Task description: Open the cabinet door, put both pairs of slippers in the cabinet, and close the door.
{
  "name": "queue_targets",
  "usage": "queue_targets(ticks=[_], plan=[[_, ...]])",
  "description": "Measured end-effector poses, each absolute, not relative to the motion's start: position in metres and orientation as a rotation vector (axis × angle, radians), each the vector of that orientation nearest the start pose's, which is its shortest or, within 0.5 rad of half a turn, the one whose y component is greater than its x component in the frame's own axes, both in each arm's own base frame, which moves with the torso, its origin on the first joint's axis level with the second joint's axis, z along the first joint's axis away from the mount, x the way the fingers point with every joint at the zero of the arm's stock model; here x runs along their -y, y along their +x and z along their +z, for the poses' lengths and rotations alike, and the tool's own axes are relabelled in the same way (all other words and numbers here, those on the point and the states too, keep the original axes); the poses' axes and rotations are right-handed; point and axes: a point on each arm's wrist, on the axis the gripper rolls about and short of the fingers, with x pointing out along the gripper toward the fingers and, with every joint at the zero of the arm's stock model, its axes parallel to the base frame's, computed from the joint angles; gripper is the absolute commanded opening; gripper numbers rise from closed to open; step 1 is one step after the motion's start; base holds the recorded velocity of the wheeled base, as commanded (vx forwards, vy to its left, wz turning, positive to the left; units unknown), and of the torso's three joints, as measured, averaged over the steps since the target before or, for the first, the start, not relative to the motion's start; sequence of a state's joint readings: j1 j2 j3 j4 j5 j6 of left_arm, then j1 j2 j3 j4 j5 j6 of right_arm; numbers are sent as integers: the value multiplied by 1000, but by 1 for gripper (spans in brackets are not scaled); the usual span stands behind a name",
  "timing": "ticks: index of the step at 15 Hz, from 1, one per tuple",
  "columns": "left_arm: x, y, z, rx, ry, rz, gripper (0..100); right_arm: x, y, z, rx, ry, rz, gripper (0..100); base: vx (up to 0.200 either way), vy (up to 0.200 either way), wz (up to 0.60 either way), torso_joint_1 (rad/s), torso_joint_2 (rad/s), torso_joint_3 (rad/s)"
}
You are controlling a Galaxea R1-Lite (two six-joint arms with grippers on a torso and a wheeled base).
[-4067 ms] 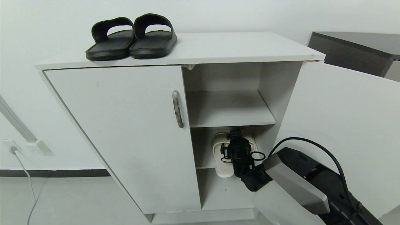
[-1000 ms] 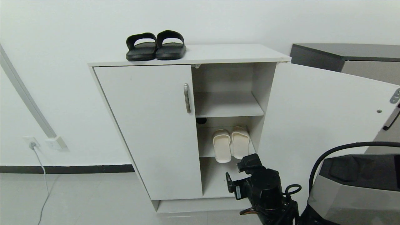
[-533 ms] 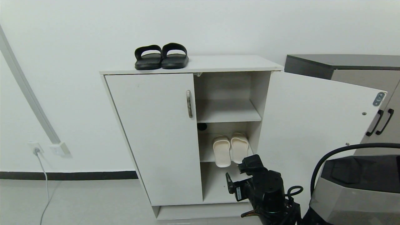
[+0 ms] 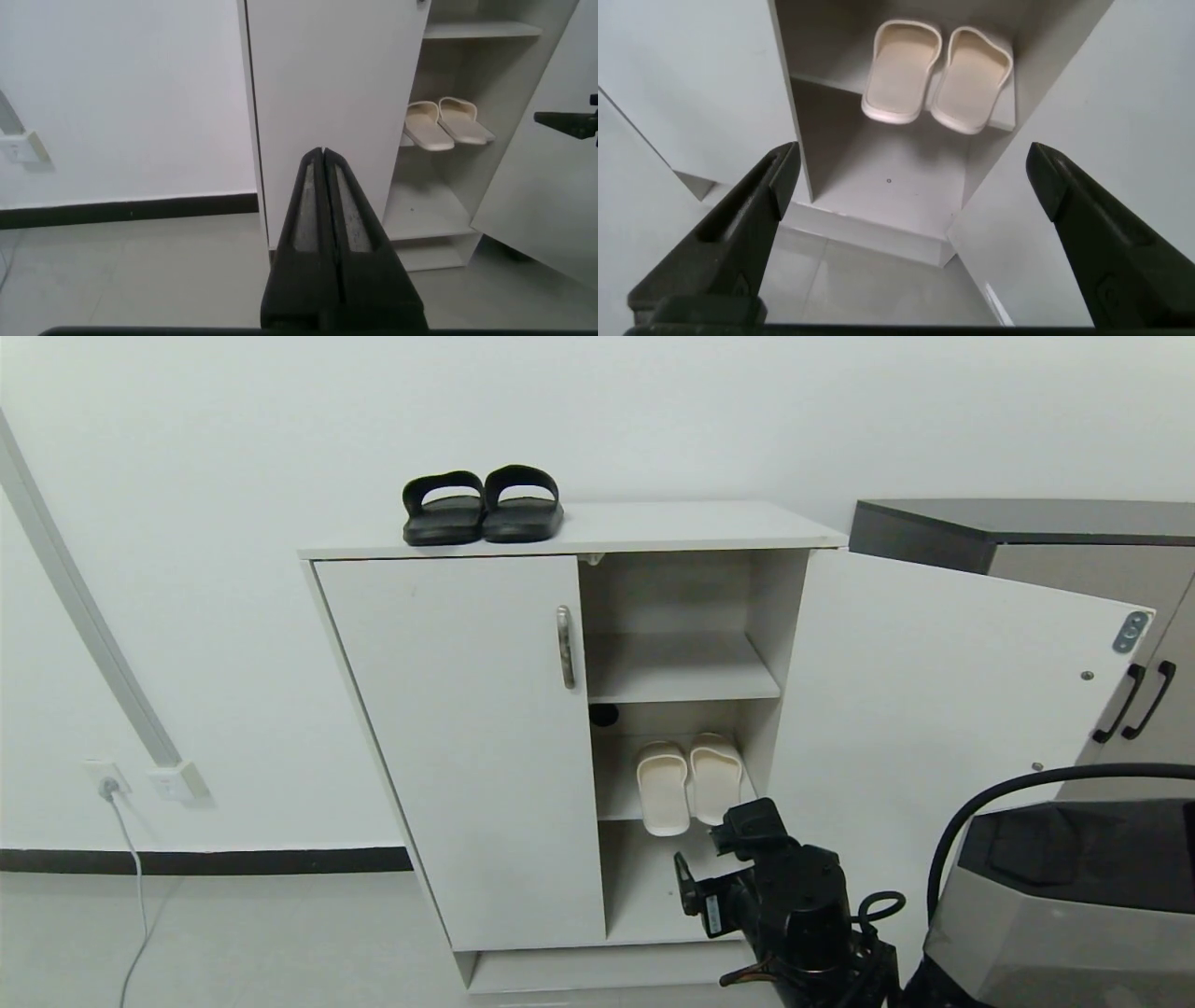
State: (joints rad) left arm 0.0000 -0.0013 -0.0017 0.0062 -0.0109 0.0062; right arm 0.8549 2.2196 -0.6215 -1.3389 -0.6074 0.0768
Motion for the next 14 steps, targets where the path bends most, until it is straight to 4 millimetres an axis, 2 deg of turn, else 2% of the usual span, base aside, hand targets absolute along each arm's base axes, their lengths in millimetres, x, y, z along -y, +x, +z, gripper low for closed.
queue_targets(ticks=[14], plan=[[0,-23,75,-3,4,-11,0,-252,239,37,-203,-94,235,100,0,200,0,1,4,2]])
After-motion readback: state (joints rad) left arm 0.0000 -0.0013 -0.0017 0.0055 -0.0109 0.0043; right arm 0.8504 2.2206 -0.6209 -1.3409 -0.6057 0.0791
